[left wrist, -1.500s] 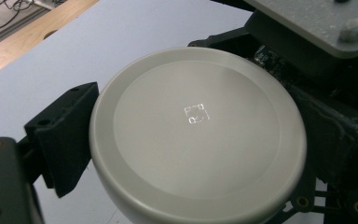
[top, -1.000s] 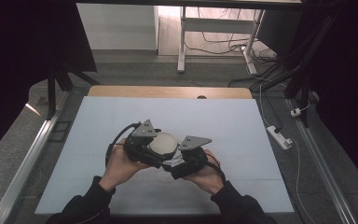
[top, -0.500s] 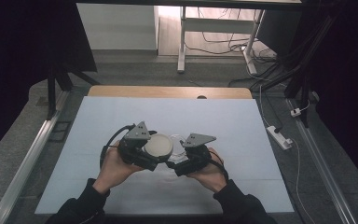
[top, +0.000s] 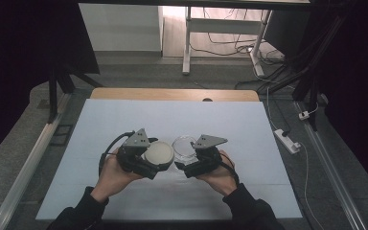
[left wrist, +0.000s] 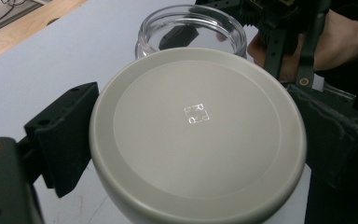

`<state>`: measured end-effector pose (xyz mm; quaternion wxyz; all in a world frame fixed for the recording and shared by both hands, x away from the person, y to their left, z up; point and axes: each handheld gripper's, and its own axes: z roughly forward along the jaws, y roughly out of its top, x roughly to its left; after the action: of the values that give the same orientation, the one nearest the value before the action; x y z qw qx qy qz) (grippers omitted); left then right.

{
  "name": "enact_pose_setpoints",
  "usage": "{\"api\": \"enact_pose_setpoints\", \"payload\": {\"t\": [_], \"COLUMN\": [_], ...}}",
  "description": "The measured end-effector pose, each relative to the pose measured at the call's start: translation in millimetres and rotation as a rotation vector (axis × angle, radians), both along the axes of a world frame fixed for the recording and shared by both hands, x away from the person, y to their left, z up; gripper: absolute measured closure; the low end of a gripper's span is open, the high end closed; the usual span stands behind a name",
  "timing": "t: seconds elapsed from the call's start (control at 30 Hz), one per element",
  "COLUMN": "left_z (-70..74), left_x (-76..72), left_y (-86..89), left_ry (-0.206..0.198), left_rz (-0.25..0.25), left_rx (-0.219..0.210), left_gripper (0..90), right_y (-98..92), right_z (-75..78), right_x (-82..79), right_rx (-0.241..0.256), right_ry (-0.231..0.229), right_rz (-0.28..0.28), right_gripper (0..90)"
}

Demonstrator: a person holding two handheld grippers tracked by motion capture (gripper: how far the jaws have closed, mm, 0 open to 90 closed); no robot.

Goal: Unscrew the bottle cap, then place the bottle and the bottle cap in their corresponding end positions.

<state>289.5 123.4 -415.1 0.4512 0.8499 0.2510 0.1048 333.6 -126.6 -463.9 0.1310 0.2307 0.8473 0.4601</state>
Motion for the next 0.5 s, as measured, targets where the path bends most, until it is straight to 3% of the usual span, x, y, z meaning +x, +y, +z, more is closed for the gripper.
{"api": "enact_pose_setpoints", "payload": {"t": [0.5], "left_z": [-6.1], "left_x": [-3.0], "left_y": [-0.2], "left_ry": [-0.001], "left_rz": [-0.03], "left_rx": [-0.014], "left_gripper": [8.4], "right_y": [-2.6], "right_z": [1.9], "right_x": [13.3], "right_rx": [0.018], "right_ry": [-0.002], "right_rz": [-0.03], "right_gripper": [6.8]}}
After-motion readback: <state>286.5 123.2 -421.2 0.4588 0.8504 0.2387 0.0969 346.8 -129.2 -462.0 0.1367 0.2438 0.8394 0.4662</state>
